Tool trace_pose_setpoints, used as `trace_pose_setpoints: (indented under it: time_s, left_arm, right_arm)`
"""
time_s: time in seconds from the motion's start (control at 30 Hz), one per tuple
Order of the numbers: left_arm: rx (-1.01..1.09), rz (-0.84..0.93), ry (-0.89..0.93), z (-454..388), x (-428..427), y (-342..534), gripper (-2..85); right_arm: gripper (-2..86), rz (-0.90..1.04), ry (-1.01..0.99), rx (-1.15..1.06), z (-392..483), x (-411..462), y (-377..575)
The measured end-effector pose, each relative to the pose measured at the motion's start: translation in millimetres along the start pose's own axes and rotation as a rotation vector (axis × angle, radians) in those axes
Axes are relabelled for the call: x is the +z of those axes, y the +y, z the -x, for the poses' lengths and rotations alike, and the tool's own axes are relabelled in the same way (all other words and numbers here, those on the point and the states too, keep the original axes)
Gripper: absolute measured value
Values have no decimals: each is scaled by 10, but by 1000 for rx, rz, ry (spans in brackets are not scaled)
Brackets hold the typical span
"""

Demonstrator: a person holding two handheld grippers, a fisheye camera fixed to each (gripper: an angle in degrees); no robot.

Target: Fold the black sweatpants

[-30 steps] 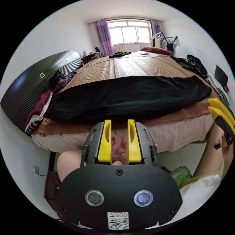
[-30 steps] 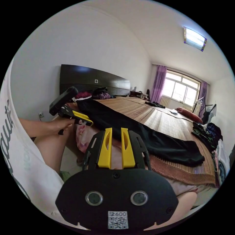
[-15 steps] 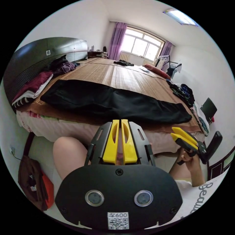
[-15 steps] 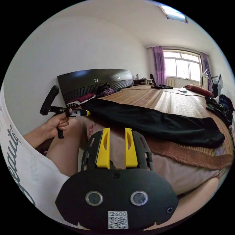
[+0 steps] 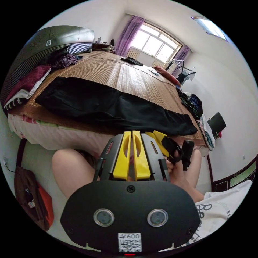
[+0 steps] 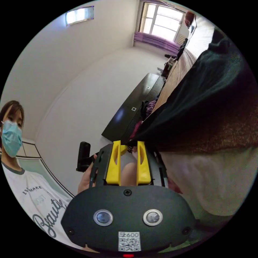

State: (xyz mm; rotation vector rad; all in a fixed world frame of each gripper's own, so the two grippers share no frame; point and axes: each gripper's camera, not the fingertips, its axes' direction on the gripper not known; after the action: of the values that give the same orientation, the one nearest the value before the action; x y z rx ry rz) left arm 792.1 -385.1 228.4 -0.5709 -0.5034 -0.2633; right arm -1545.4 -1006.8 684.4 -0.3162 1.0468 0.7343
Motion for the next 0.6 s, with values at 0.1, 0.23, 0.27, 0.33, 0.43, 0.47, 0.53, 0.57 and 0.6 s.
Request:
trace_pose_setpoints:
  time_s: [0.1, 0.23, 0.27, 0.33, 0.43, 0.47, 0.53, 0.57, 0.6]
  left_arm:
    - [1, 6, -3, 142, -33, 43, 16]
    - [7, -17, 7, 234, -196, 120, 14]
    - [32, -4, -18, 218, -230, 143, 14]
    - [69, 2, -43, 188, -277, 203, 15]
    - [97, -11, -75, 149, -323, 308, 17]
    - [114, -8, -98, 117, -320, 339, 19]
    - [143, -21, -138, 45, -333, 390, 22]
    - [171, -32, -174, -23, -343, 429, 26]
    - [189, -35, -195, -63, -342, 450, 28]
  right_arm:
    - [84, 37, 81, 43, -186, -234, -284]
    - [71, -21, 31, 126, -460, -629, -593]
    - [59, -54, -12, 155, -540, -744, -698]
    - [37, -67, -66, 226, -676, -866, -867]
    - [2, -37, -47, 280, -838, -987, -1100]
    - [-3, -33, -47, 292, -895, -1031, -1171]
    - [-6, -35, -54, 330, -997, -1095, -1251]
    - [-7, -35, -62, 351, -1064, -1136, -1291]
    - [-8, -38, -66, 362, -1098, -1158, -1307]
